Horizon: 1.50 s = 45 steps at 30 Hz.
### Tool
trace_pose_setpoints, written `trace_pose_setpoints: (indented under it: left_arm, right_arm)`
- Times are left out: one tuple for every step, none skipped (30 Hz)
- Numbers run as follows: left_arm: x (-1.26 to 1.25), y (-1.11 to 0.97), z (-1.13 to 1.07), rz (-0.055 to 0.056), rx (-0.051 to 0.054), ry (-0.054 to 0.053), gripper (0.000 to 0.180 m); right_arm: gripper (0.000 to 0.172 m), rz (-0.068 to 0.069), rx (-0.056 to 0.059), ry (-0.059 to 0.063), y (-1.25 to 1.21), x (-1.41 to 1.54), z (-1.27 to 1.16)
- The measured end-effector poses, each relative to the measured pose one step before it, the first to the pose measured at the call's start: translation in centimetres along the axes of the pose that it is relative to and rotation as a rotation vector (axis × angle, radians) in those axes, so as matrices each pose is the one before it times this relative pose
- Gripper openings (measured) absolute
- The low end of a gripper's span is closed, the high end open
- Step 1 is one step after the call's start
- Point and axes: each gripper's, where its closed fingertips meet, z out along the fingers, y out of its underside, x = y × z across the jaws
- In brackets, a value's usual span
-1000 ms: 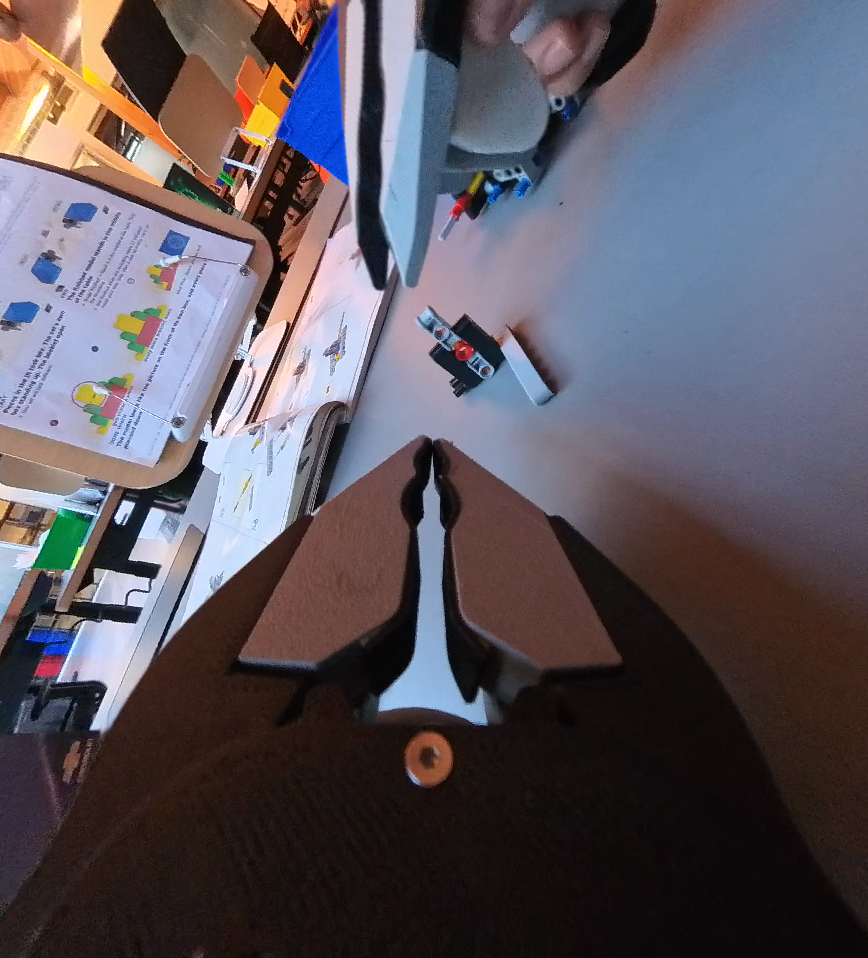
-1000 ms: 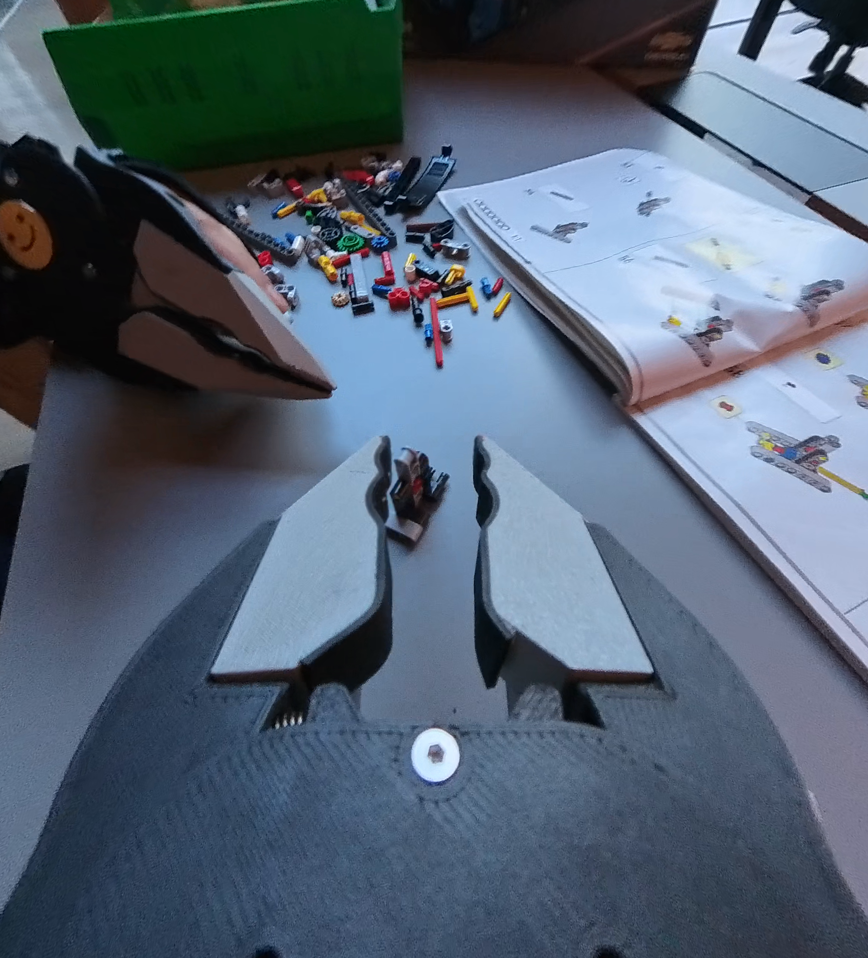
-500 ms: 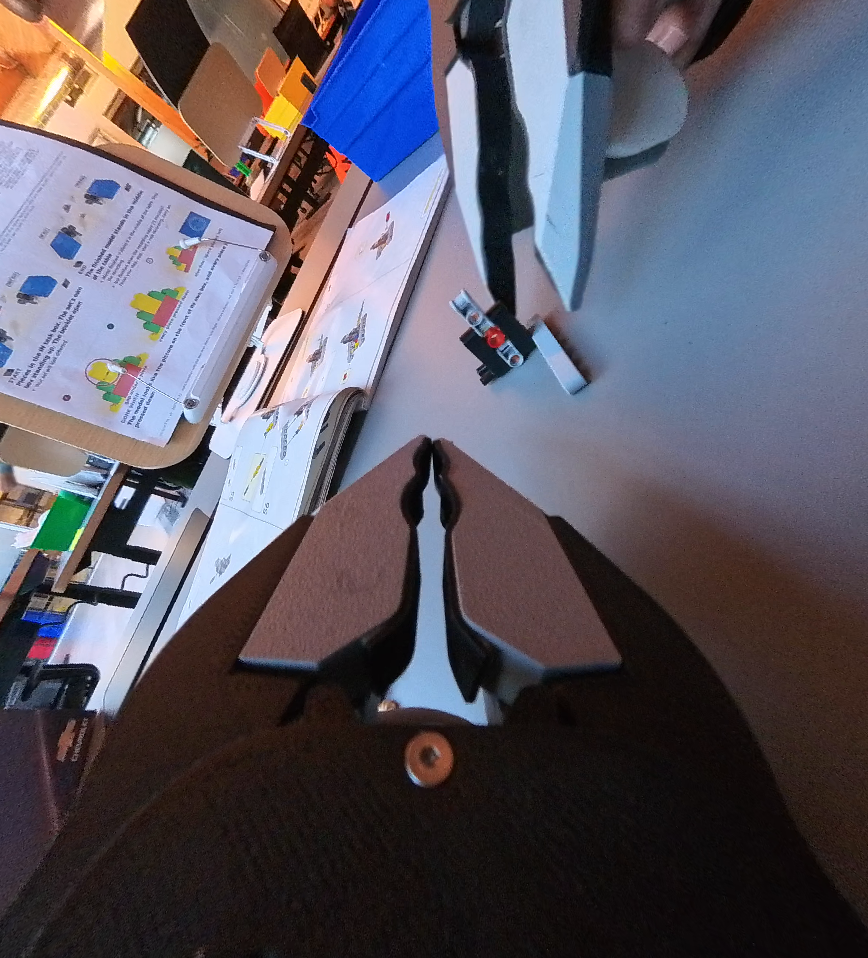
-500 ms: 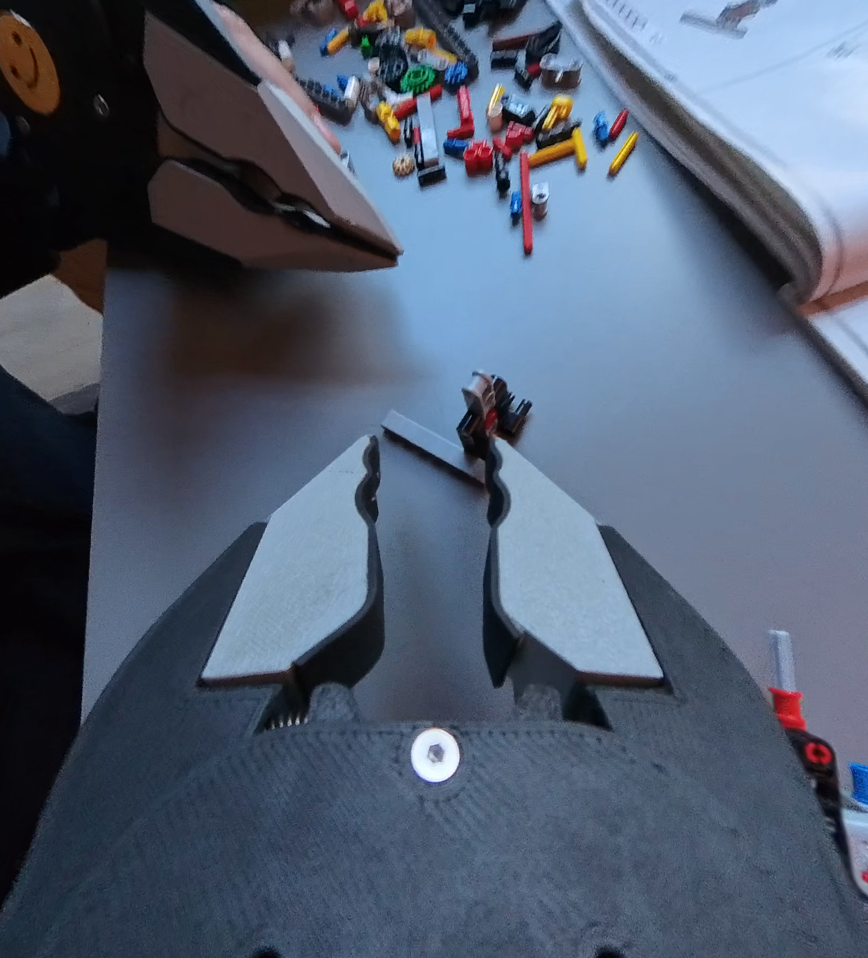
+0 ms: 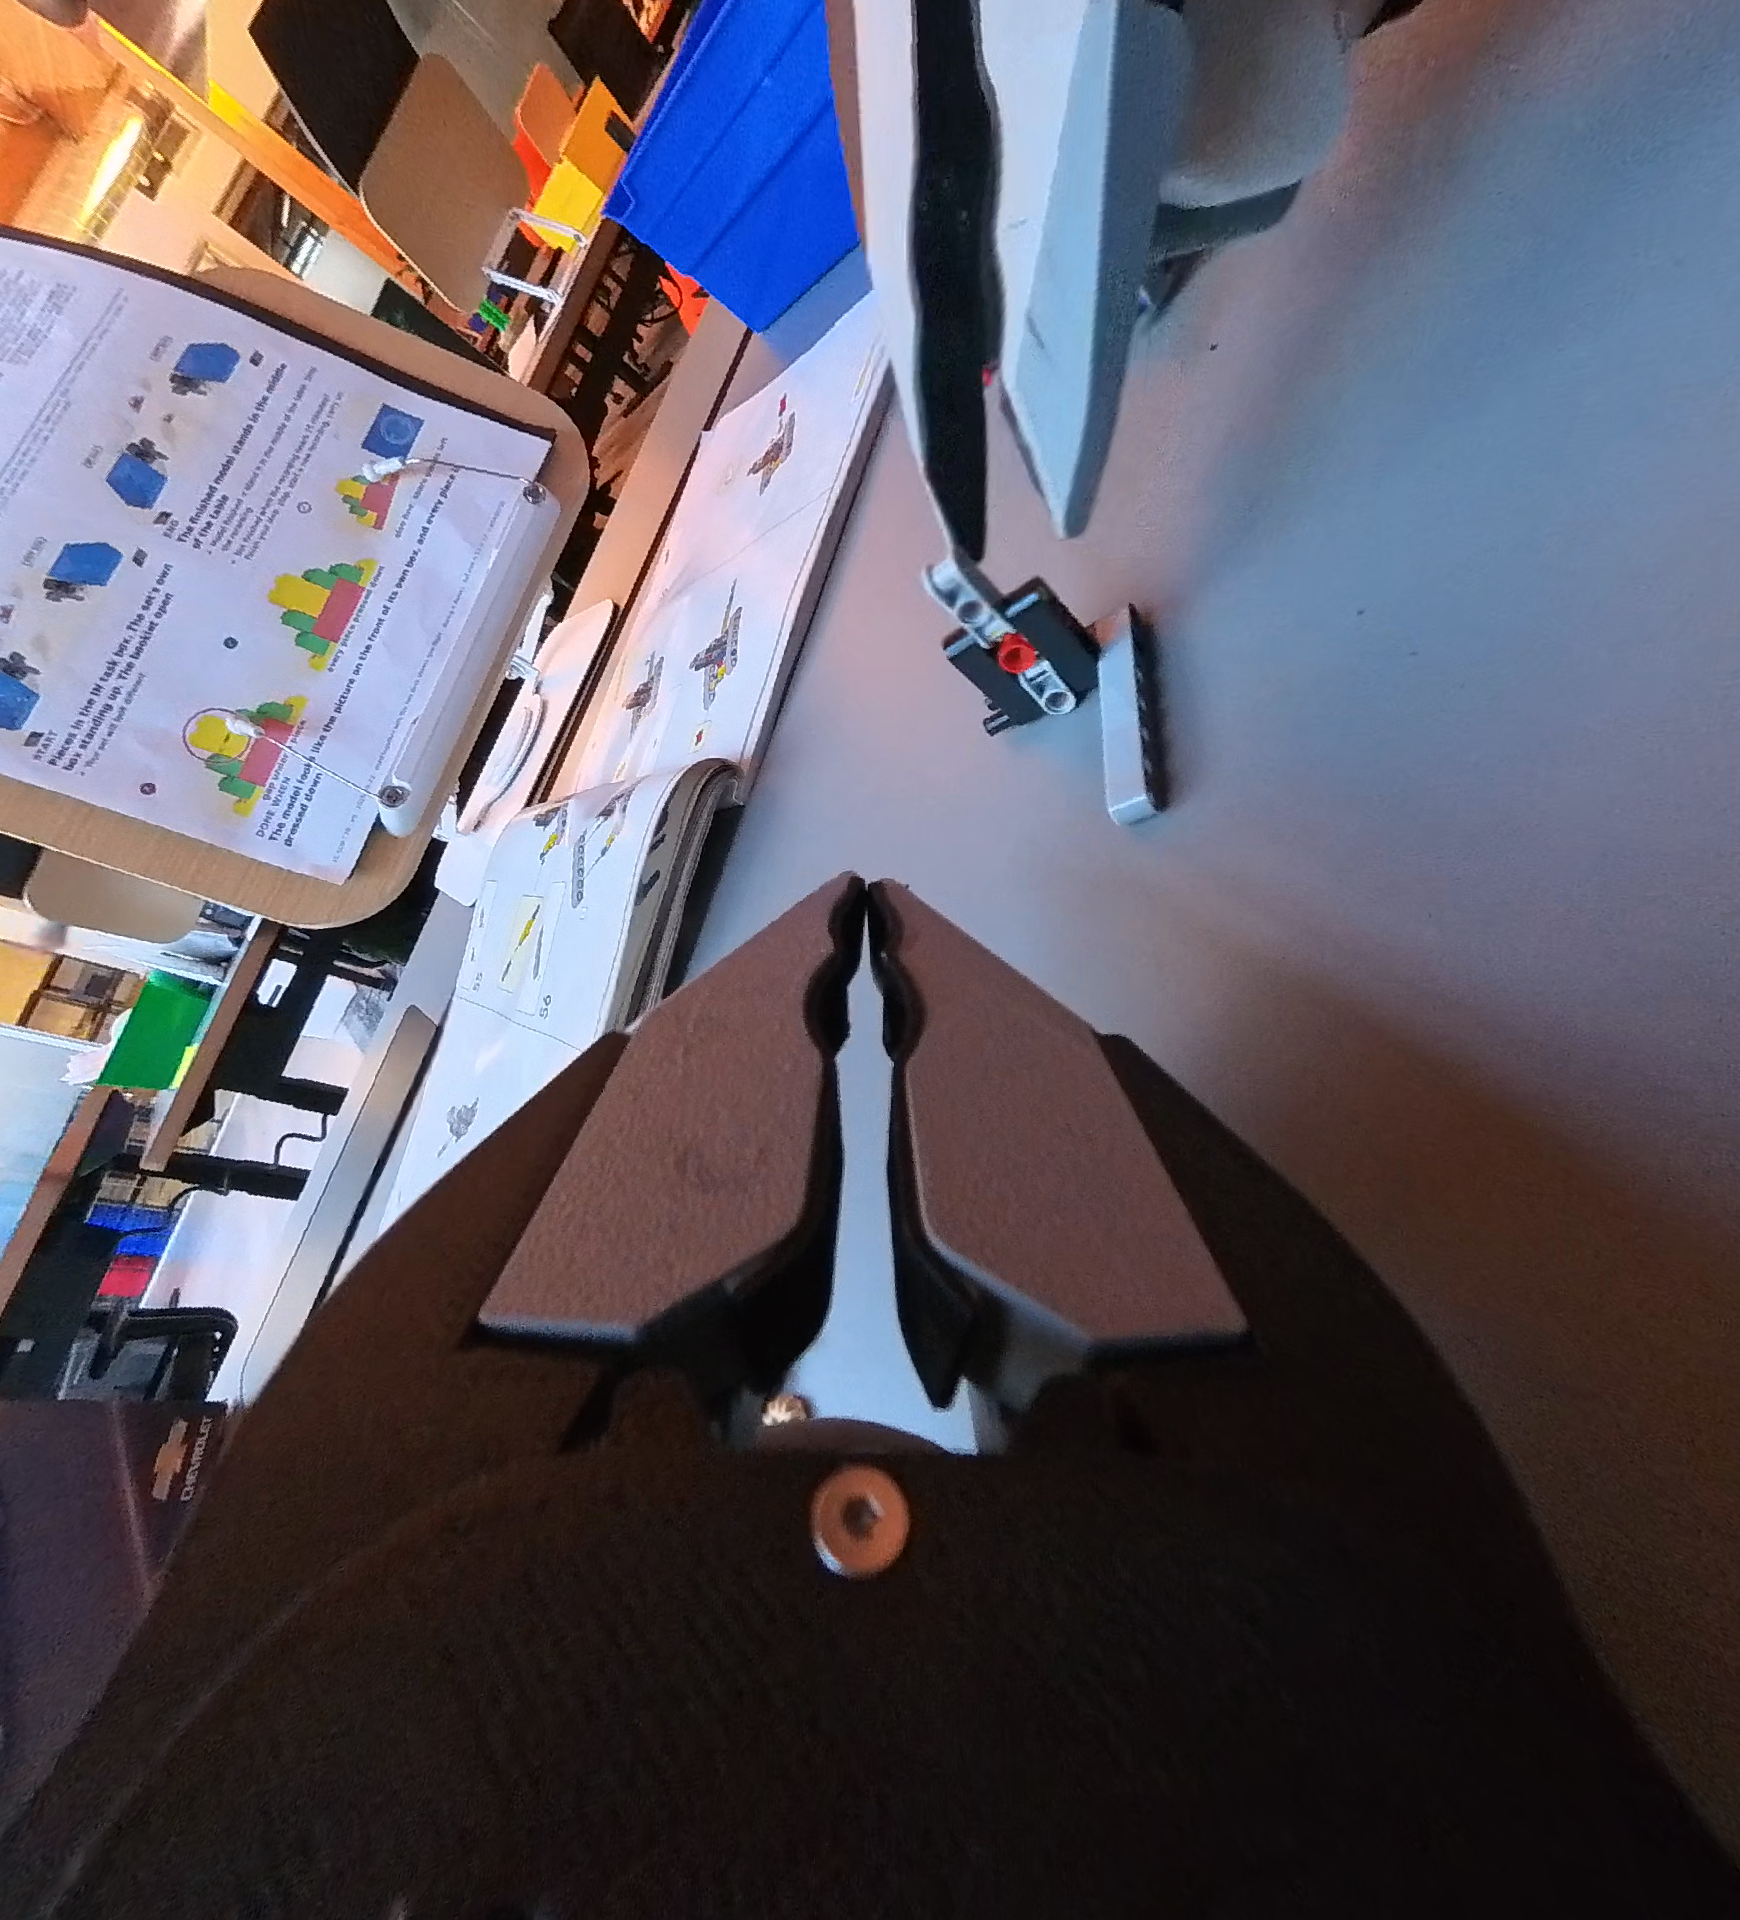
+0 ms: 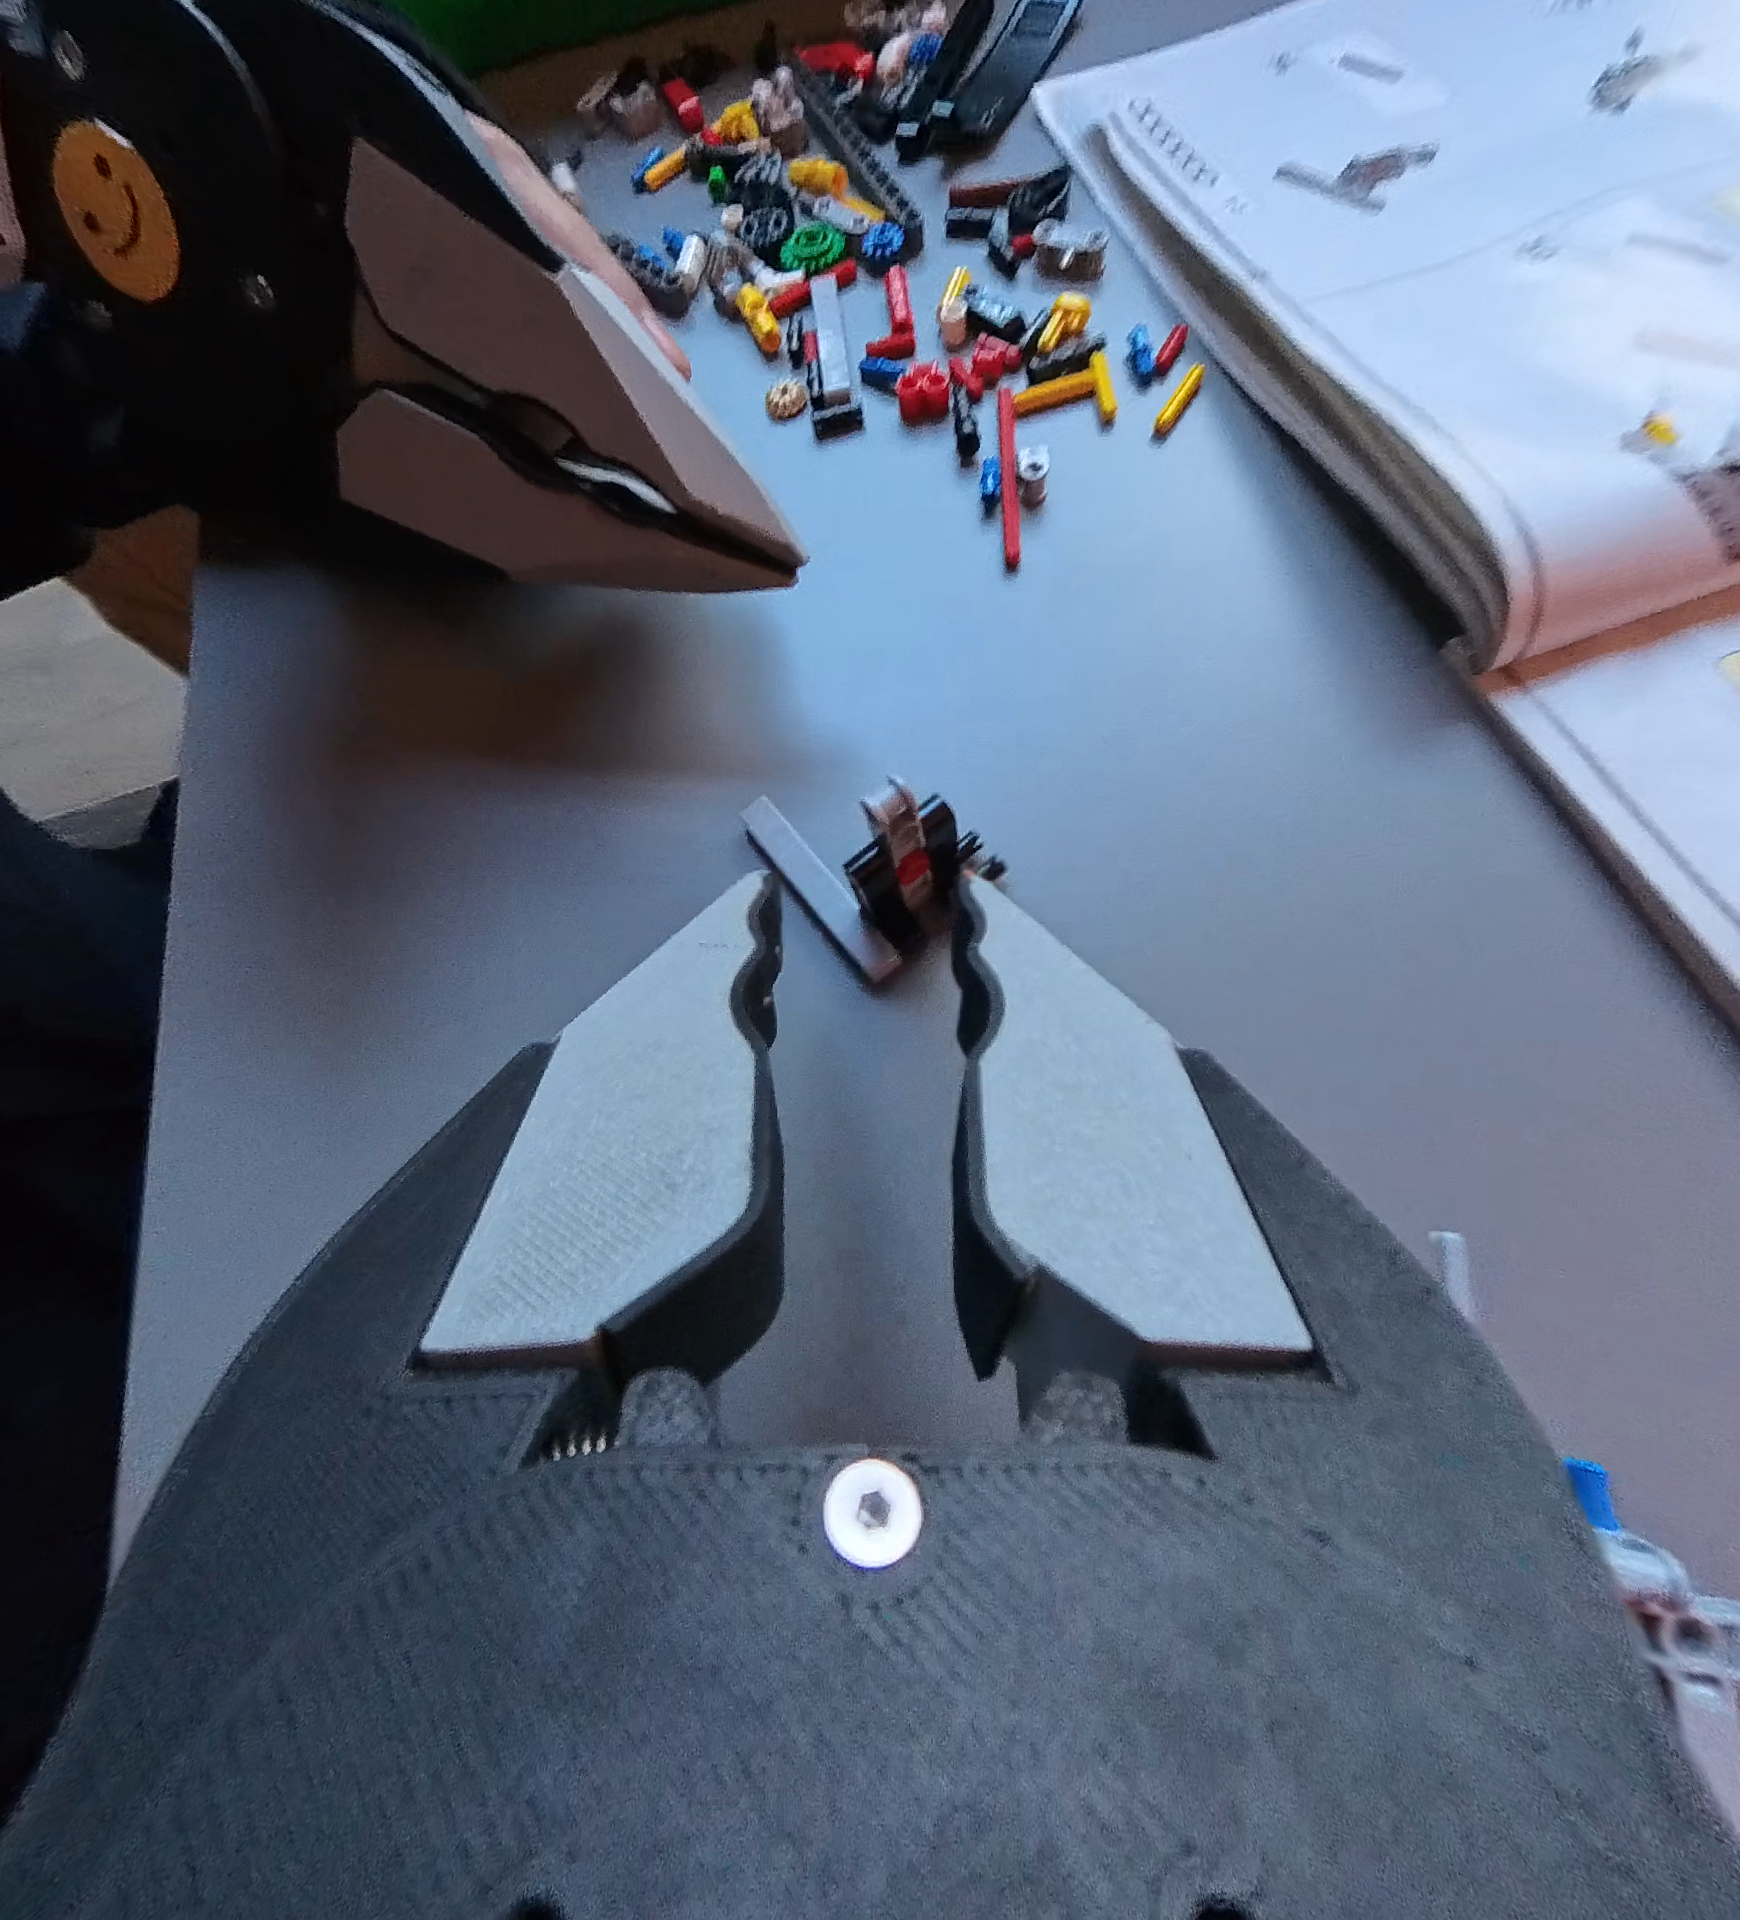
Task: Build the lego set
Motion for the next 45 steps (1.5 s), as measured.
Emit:
trace_pose_setpoints:
  left_arm:
    - [-0.153, -0.039, -0.035, -0.0097, 0.0030, -0.0053, 0.000]
    - [-0.259, -0.033, -0.053, -0.0129, 0.0030, -0.0096, 0.000]
    - [-0.364, -0.031, -0.075, -0.0179, 0.0048, -0.0136, 0.000]
    - [-0.481, -0.038, -0.104, -0.0284, 0.0050, -0.0155, 0.000]
    - [-0.558, -0.044, -0.204, -0.0438, 0.0019, -0.0114, 0.000]
    - [-0.754, -0.014, -0.387, -0.0493, -0.0072, -0.0053, 0.002]
    - [-1.223, -0.038, -0.642, -0.0376, -0.0102, -0.0127, 0.002]
    - [-1.820, 0.094, -0.838, -0.0256, -0.0170, -0.0273, 0.001]
    - [-2.194, 0.487, -0.910, -0.0255, -0.0417, -0.0297, 0.003]
    - [-2.135, 0.988, -0.910, -0.0356, -0.0709, -0.0120, 0.009]
    - [-2.173, 1.112, -0.968, -0.0480, -0.0699, -0.0151, 0.013]
    - [-2.080, 0.951, -0.960, -0.0562, -0.0456, -0.0188, 0.017]
    - [-1.590, 0.952, -0.825, -0.0563, -0.0381, -0.0021, 0.023]
    - [-1.187, 1.132, -0.682, -0.0522, -0.0472, 0.0079, 0.028]
    - [-0.863, 1.151, -0.494, -0.0490, -0.0431, 0.0100, 0.031]
    - [-0.334, 1.181, -0.286, -0.0354, -0.0411, 0.0257, 0.035]
    - [-0.101, 1.123, -0.103, -0.0220, -0.0383, 0.0272, 0.037]
    - [-0.184, 0.998, 0.032, -0.0167, -0.0324, 0.0112, 0.036]
    - [-0.046, 0.845, 0.155, -0.0069, -0.0291, 0.0116, 0.033]
    - [0.078, 0.622, 0.271, 0.0006, -0.0213, 0.0150, 0.026]
    - [0.027, 0.390, 0.395, -0.0002, -0.0134, 0.0084, 0.021]
    - [0.210, 0.241, 0.535, 0.0042, -0.0118, 0.0182, 0.018]
    - [0.366, 0.223, 0.688, 0.0108, -0.0169, 0.0285, 0.016]
    - [0.169, 0.248, 0.786, 0.0114, -0.0252, 0.0198, 0.014]
    - [-0.055, 0.241, 0.824, 0.0126, -0.0281, 0.0095, 0.014]
    - [-0.060, 0.184, 0.778, 0.0135, -0.0230, 0.0131, 0.013]
    - [0.025, 0.164, 0.690, 0.0051, -0.0191, 0.0233, 0.012]
    - [0.029, 0.210, 0.560, -0.0040, -0.0221, 0.0265, 0.012]
    - [0.077, 0.204, 0.399, -0.0035, -0.0202, 0.0282, 0.012]
    - [0.075, 0.155, 0.276, -0.0017, -0.0145, 0.0234, 0.012]
    - [-0.001, 0.168, 0.209, 0.0017, -0.0136, 0.0144, 0.012]
    - [0.066, 0.195, 0.185, 0.0061, -0.0139, 0.0132, 0.011]
    - [0.120, 0.225, 0.202, 0.0089, -0.0143, 0.0128, 0.009]
    - [-0.138, 0.201, 0.218, 0.0064, -0.0137, -0.0032, 0.009]
    - [-0.250, 0.147, 0.210, 0.0047, -0.0093, -0.0105, 0.008]
    - [-0.070, 0.084, 0.140, 0.0015, -0.0039, 0.0016, 0.008]
    - [0.062, -0.066, 0.056, -0.0031, 0.0057, 0.0111, 0.009]
    - [0.006, -0.038, 0.021, -0.0039, 0.0046, 0.0093, 0.009]
    - [-0.036, 0.002, -0.014, -0.0034, 0.0042, 0.0068, 0.008]
    - [-0.076, -0.038, -0.114, -0.0044, 0.0075, 0.0027, 0.006]
    - [-0.140, -0.038, -0.197, -0.0064, 0.0073, -0.0028, 0.005]
    - [-0.172, 0.083, -0.231, -0.0060, 0.0005, -0.0079, 0.005]
    - [-0.118, 0.071, -0.245, -0.0043, 0.0030, -0.0078, 0.005]
    - [-0.088, 0.052, -0.278, -0.0037, 0.0050, -0.0089, 0.005]
    - [-0.092, 0.032, -0.279, -0.0032, 0.0042, -0.0101, 0.005]
  right_arm:
    - [0.029, -0.0122, 0.0254, 0.0202, -0.437, 0.201, -0.167]
    - [0.029, -0.0098, 0.0267, 0.0199, -0.458, 0.216, -0.211]
    - [0.028, -0.0064, 0.0299, 0.0188, -0.505, 0.210, -0.226]
    - [0.028, -0.0034, 0.0317, 0.0145, -0.536, 0.171, -0.250]
    - [0.028, -0.0010, 0.0316, 0.0081, -0.543, 0.099, -0.261]
    - [0.027, 0.0009, 0.0324, 0.0056, -0.538, 0.086, -0.252]
    - [0.026, 0.0028, 0.0322, 0.0045, -0.488, 0.117, -0.205]
    - [0.026, 0.0058, 0.0266, 0.0016, -0.371, 0.090, -0.166]
    - [0.026, 0.0087, 0.0186, -0.0020, -0.226, 0.065, -0.121]
    - [0.026, 0.0103, 0.0111, -0.0038, -0.117, 0.037, -0.061]
    - [0.026, 0.0089, 0.0055, -0.0018, -0.052, 0.043, -0.036]
    - [0.026, 0.0024, 0.0033, 0.0017, -0.046, 0.041, -0.015]
    - [0.026, -0.0054, 0.0024, 0.0065, -0.057, 0.051, -0.014]
    - [0.026, -0.0105, 0.0009, 0.0094, -0.032, 0.053, 0.009]
    - [0.026, -0.0116, -0.0002, 0.0094, -0.011, 0.043, 0.015]
    - [0.026, -0.0102, -0.0011, 0.0067, 0.008, 0.010, 0.041]
    - [0.025, -0.0079, -0.0020, 0.0044, 0.034, -0.007, 0.046]
    - [0.025, -0.0052, -0.0020, 0.0029, 0.039, -0.005, 0.054]
    - [0.025, -0.0022, -0.0010, 0.0008, 0.029, -0.017, 0.046]
    - [0.025, 0.0003, 0.0003, -0.0015, 0.007, -0.050, 0.032]
    - [0.025, 0.0006, 0.0025, -0.0022, -0.025, -0.065, 0.024]
    - [0.025, -0.0003, 0.0031, -0.0016, -0.043, -0.060, 0.026]
    - [0.025, -0.0018, 0.0011, -0.0010, -0.019, -0.049, 0.024]
    - [0.025, -0.0029, -0.0015, 0.0011, 0.026, -0.018, 0.041]
    - [0.025, -0.0038, -0.0026, 0.0016, 0.056, -0.013, 0.051]
    - [0.025, -0.0040, -0.0031, -0.0001, 0.069, -0.024, 0.059]
    - [0.025, -0.0030, -0.0037, -0.0002, 0.081, -0.004, 0.041]
    - [0.025, -0.0021, -0.0030, 0.0019, 0.068, 0.036, 0.022]
    - [0.024, -0.0013, -0.0017, 0.0025, 0.048, 0.055, 0.007]
    - [0.024, 0.0000, -0.0013, 0.0013, 0.023, 0.047, -0.022]
    - [0.024, 0.0011, 0.0007, 0.0006, -0.012, 0.055, -0.047]
    - [0.024, 0.0019, 0.0035, -0.0010, -0.064, 0.024, -0.052]
    - [0.024, 0.0027, 0.0035, -0.0022, -0.073, 0.011, -0.057]
    - [0.024, 0.0026, 0.0023, -0.0017, -0.054, 0.012, -0.043]
    - [0.024, 0.0016, 0.0017, -0.0014, -0.032, 0.005, -0.028]
    - [0.024, 0.0008, 0.0005, -0.0014, -0.002, 0.013, -0.011]
    - [0.024, 0.0009, -0.0018, -0.0009, 0.038, 0.014, 0.009]
    - [0.024, 0.0013, -0.0028, -0.0009, 0.067, 0.024, 0.017]
    - [0.024, 0.0018, -0.0027, -0.0021, 0.064, -0.006, 0.019]
    - [0.024, 0.0016, -0.0022, -0.0038, 0.053, -0.039, 0.033]
    - [0.024, 0.0005, -0.0012, -0.0049, 0.028, -0.069, 0.017]
    - [0.023, -0.0021, 0.0009, -0.0051, -0.016, -0.105, 0.022]
    - [0.024, -0.0054, 0.0018, -0.0070, -0.050, -0.172, 0.008]
    - [0.024, -0.0079, 0.0013, -0.0088, -0.057, -0.248, 0.021]
    - [0.024, -0.0095, 0.0000, -0.0063, -0.054, -0.239, 0.026]
